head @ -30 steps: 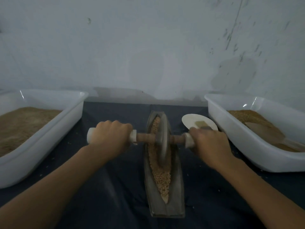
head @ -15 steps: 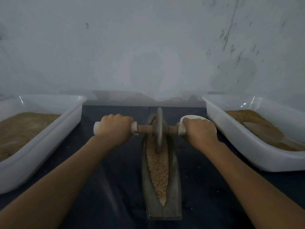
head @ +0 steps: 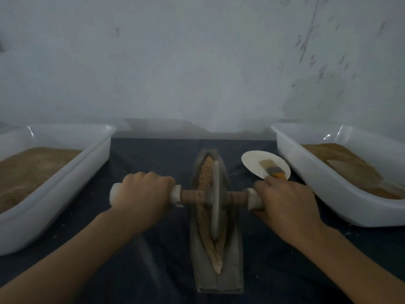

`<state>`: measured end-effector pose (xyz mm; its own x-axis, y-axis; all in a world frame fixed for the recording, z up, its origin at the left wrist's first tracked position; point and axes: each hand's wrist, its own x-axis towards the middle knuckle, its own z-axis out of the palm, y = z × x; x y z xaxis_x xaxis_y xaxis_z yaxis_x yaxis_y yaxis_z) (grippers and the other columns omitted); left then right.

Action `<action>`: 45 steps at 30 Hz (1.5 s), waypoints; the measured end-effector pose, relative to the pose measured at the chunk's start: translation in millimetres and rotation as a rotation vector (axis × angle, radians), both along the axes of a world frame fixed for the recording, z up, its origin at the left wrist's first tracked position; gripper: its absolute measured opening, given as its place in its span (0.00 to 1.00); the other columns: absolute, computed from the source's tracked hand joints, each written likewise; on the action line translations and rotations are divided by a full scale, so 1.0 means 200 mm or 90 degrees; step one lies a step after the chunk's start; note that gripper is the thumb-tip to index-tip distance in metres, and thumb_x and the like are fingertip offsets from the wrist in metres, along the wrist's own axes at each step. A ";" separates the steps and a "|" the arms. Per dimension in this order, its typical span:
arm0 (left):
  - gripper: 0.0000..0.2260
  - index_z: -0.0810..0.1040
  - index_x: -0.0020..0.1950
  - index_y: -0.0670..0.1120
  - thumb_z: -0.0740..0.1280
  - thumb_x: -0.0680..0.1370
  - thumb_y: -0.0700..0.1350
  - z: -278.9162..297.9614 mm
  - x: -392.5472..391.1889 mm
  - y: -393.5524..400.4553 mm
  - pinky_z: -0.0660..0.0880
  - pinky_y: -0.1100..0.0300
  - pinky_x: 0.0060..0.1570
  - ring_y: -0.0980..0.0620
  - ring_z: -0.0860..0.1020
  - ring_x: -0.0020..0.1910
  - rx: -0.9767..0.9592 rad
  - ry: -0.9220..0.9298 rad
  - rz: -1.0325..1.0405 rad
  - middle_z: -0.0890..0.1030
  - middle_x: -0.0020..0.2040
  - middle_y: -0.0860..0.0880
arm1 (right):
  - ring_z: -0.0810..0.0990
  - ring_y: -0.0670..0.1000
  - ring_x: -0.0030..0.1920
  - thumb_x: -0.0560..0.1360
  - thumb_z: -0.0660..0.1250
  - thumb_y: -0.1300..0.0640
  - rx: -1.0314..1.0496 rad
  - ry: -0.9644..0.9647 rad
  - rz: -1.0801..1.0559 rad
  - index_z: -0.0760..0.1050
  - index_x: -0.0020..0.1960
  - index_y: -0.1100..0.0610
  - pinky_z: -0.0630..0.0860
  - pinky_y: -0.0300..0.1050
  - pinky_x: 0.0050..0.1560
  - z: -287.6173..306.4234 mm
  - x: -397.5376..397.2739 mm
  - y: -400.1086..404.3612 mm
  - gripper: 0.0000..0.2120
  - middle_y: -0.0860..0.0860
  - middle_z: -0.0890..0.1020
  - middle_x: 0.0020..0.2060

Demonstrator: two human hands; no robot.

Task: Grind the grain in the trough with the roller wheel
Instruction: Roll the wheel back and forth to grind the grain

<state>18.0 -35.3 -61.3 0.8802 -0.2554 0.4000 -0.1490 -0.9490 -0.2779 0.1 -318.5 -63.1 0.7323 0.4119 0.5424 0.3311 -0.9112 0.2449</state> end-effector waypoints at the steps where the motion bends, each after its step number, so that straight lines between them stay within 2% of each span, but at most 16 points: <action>1: 0.11 0.66 0.40 0.55 0.64 0.73 0.60 -0.01 0.06 0.00 0.64 0.57 0.37 0.49 0.78 0.41 -0.033 0.021 0.004 0.74 0.38 0.54 | 0.76 0.53 0.30 0.59 0.79 0.48 -0.033 -0.001 -0.028 0.73 0.36 0.52 0.63 0.42 0.30 0.00 0.08 0.03 0.16 0.50 0.77 0.30; 4: 0.10 0.69 0.39 0.54 0.65 0.73 0.59 -0.03 0.25 0.01 0.68 0.56 0.38 0.48 0.77 0.40 -0.099 0.072 0.003 0.78 0.41 0.53 | 0.74 0.52 0.33 0.69 0.71 0.49 -0.063 0.016 -0.110 0.64 0.37 0.51 0.65 0.44 0.34 0.03 0.33 0.09 0.15 0.48 0.74 0.33; 8: 0.08 0.74 0.41 0.53 0.66 0.73 0.56 0.00 0.34 0.01 0.73 0.56 0.41 0.49 0.77 0.39 -0.148 0.129 0.012 0.79 0.42 0.52 | 0.78 0.51 0.37 0.70 0.71 0.48 -0.086 0.000 -0.102 0.69 0.42 0.50 0.62 0.43 0.33 0.08 0.43 0.12 0.11 0.48 0.79 0.38; 10: 0.09 0.73 0.41 0.53 0.66 0.73 0.57 0.00 0.25 0.01 0.74 0.56 0.41 0.50 0.77 0.40 -0.139 0.138 0.007 0.78 0.41 0.53 | 0.76 0.51 0.35 0.69 0.72 0.50 -0.076 0.011 -0.079 0.66 0.41 0.50 0.66 0.43 0.33 0.08 0.34 0.10 0.14 0.48 0.77 0.35; 12: 0.10 0.69 0.39 0.54 0.65 0.72 0.59 -0.01 0.11 0.03 0.70 0.57 0.36 0.50 0.77 0.38 -0.096 0.099 0.001 0.76 0.37 0.54 | 0.76 0.51 0.32 0.63 0.77 0.51 -0.067 0.004 -0.052 0.68 0.38 0.50 0.68 0.43 0.30 0.06 0.19 0.07 0.16 0.48 0.76 0.32; 14: 0.16 0.63 0.36 0.55 0.68 0.68 0.60 -0.03 -0.04 0.06 0.62 0.59 0.29 0.51 0.75 0.30 -0.014 -0.009 -0.035 0.73 0.31 0.53 | 0.73 0.51 0.26 0.52 0.82 0.53 -0.018 -0.040 0.007 0.70 0.34 0.51 0.63 0.40 0.26 0.03 0.03 0.03 0.21 0.48 0.75 0.27; 16: 0.23 0.59 0.33 0.56 0.75 0.59 0.58 -0.01 -0.16 0.08 0.50 0.64 0.25 0.53 0.63 0.20 0.042 -0.087 -0.103 0.64 0.23 0.54 | 0.70 0.51 0.23 0.48 0.82 0.56 0.019 -0.053 0.048 0.69 0.32 0.52 0.65 0.41 0.22 0.00 -0.08 -0.02 0.23 0.48 0.72 0.24; 18: 0.23 0.59 0.33 0.57 0.75 0.58 0.59 0.01 -0.18 0.09 0.48 0.64 0.26 0.55 0.58 0.21 0.043 -0.084 -0.102 0.58 0.23 0.56 | 0.70 0.52 0.22 0.49 0.82 0.56 0.016 -0.037 0.049 0.69 0.31 0.52 0.66 0.42 0.20 -0.01 -0.10 -0.04 0.22 0.49 0.72 0.24; 22: 0.12 0.66 0.40 0.54 0.64 0.72 0.60 -0.02 0.00 0.03 0.64 0.58 0.33 0.49 0.76 0.34 -0.031 -0.004 -0.010 0.74 0.34 0.54 | 0.73 0.51 0.25 0.55 0.81 0.51 -0.022 -0.012 0.010 0.72 0.34 0.51 0.58 0.36 0.24 -0.01 0.10 0.01 0.18 0.48 0.75 0.26; 25: 0.10 0.68 0.41 0.53 0.64 0.74 0.57 -0.01 0.20 -0.01 0.68 0.56 0.36 0.46 0.79 0.40 -0.080 -0.003 0.013 0.79 0.41 0.52 | 0.75 0.50 0.34 0.69 0.72 0.47 -0.046 0.010 -0.074 0.70 0.41 0.48 0.67 0.42 0.32 0.00 0.37 0.05 0.11 0.47 0.77 0.34; 27: 0.08 0.68 0.41 0.54 0.63 0.75 0.55 0.00 0.30 -0.03 0.69 0.56 0.38 0.46 0.78 0.41 -0.106 0.013 0.026 0.79 0.43 0.51 | 0.76 0.51 0.35 0.71 0.69 0.47 -0.023 0.021 -0.091 0.68 0.41 0.48 0.66 0.43 0.33 0.01 0.49 0.07 0.10 0.47 0.77 0.35; 32: 0.08 0.69 0.42 0.54 0.64 0.73 0.57 0.03 0.20 -0.02 0.68 0.57 0.37 0.49 0.77 0.40 -0.044 0.044 0.005 0.76 0.39 0.54 | 0.76 0.51 0.34 0.68 0.72 0.47 -0.001 0.034 -0.082 0.69 0.39 0.49 0.72 0.44 0.34 -0.02 0.32 0.04 0.12 0.47 0.77 0.33; 35: 0.13 0.63 0.38 0.56 0.63 0.71 0.61 0.04 -0.01 0.02 0.63 0.58 0.33 0.52 0.74 0.34 0.027 0.053 -0.023 0.65 0.31 0.55 | 0.73 0.47 0.25 0.55 0.80 0.48 0.032 -0.001 -0.016 0.70 0.33 0.48 0.63 0.39 0.24 -0.03 0.04 0.00 0.19 0.46 0.75 0.26; 38: 0.15 0.60 0.37 0.56 0.61 0.69 0.63 0.06 -0.12 0.03 0.59 0.58 0.31 0.53 0.74 0.33 0.067 0.013 -0.035 0.62 0.29 0.54 | 0.68 0.46 0.20 0.46 0.82 0.48 0.018 0.001 0.008 0.66 0.31 0.48 0.57 0.40 0.20 -0.02 -0.13 -0.02 0.26 0.47 0.71 0.22; 42: 0.11 0.64 0.40 0.56 0.62 0.72 0.60 0.04 -0.04 0.00 0.61 0.58 0.33 0.52 0.70 0.32 0.034 0.023 0.001 0.67 0.32 0.56 | 0.69 0.46 0.20 0.49 0.82 0.51 0.014 0.016 -0.012 0.66 0.30 0.49 0.55 0.37 0.21 -0.03 -0.03 -0.01 0.24 0.46 0.71 0.22; 45: 0.10 0.66 0.41 0.56 0.63 0.72 0.59 0.03 0.15 -0.02 0.64 0.57 0.36 0.49 0.77 0.39 -0.003 0.027 0.007 0.76 0.38 0.54 | 0.72 0.49 0.26 0.59 0.79 0.49 -0.008 -0.013 -0.048 0.66 0.33 0.48 0.63 0.41 0.27 -0.06 0.23 0.02 0.19 0.46 0.72 0.25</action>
<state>47.2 -38.4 -55.1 0.8991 -0.2438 0.3635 -0.1498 -0.9518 -0.2676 45.8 -315.0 -75.6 0.7506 0.3625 0.5525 0.2558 -0.9303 0.2628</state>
